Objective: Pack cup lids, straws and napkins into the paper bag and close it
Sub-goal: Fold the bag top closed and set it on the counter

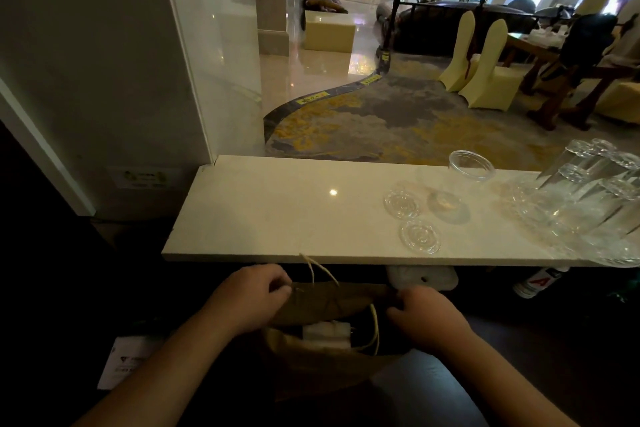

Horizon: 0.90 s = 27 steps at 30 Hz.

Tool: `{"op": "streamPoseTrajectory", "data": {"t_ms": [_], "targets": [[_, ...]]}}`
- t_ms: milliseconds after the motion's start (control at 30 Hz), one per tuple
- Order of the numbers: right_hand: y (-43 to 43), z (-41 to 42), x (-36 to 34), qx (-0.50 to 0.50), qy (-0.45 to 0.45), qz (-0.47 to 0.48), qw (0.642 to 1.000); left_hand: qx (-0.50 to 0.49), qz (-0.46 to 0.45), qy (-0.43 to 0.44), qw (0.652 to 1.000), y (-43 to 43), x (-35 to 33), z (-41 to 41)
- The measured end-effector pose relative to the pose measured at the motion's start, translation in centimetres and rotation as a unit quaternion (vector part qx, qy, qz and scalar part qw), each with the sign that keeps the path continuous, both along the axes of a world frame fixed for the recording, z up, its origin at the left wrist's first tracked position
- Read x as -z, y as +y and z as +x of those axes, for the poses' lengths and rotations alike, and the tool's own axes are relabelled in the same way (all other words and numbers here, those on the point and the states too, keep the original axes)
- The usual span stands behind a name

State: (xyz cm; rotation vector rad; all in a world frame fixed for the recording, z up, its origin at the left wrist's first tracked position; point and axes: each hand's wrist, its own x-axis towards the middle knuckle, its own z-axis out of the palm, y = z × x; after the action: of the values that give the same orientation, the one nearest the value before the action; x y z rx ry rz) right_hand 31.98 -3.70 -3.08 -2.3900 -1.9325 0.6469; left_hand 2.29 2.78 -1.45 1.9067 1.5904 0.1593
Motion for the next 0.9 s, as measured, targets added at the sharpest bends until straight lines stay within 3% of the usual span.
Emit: {"op": "streamPoseTrajectory", "data": {"t_ms": [100, 167, 300, 433, 600, 733, 900], "targets": [[-1.2, 0.1, 0.0, -0.025, 0.065, 0.009, 0.998, 0.052, -0.199, -0.098, 0.974, -1.2, -0.2, -1.0], [-2.0, 0.2, -0.5, -0.034, 0.118, 0.032, 0.992, 0.082, -0.220, -0.101, 0.967, -2.1, 0.1, -1.5], [-2.6, 0.5, -1.3, -0.041, 0.198, 0.089, 0.975, 0.104, -0.102, -0.044, 0.988, -3.4, 0.9, -1.4], [-2.1, 0.3, -1.4, -0.093, 0.209, 0.067, 0.971, 0.092, -0.007, -0.033, 0.995, -3.9, 1.5, -1.2], [-1.4, -0.1, -1.1, -0.130, 0.183, 0.083, 0.971, 0.064, 0.020, -0.031, 0.997, -3.8, 2.4, -1.7], [-1.8, 0.3, -0.9, -0.141, 0.222, 0.075, 0.962, 0.063, 0.060, 0.016, 0.996, -4.0, 2.9, -1.7], [-1.9, 0.6, 0.2, -0.182, 0.089, 0.064, 0.977, 0.049, 0.071, 0.025, 0.996, -3.9, 3.4, -1.7]]}}
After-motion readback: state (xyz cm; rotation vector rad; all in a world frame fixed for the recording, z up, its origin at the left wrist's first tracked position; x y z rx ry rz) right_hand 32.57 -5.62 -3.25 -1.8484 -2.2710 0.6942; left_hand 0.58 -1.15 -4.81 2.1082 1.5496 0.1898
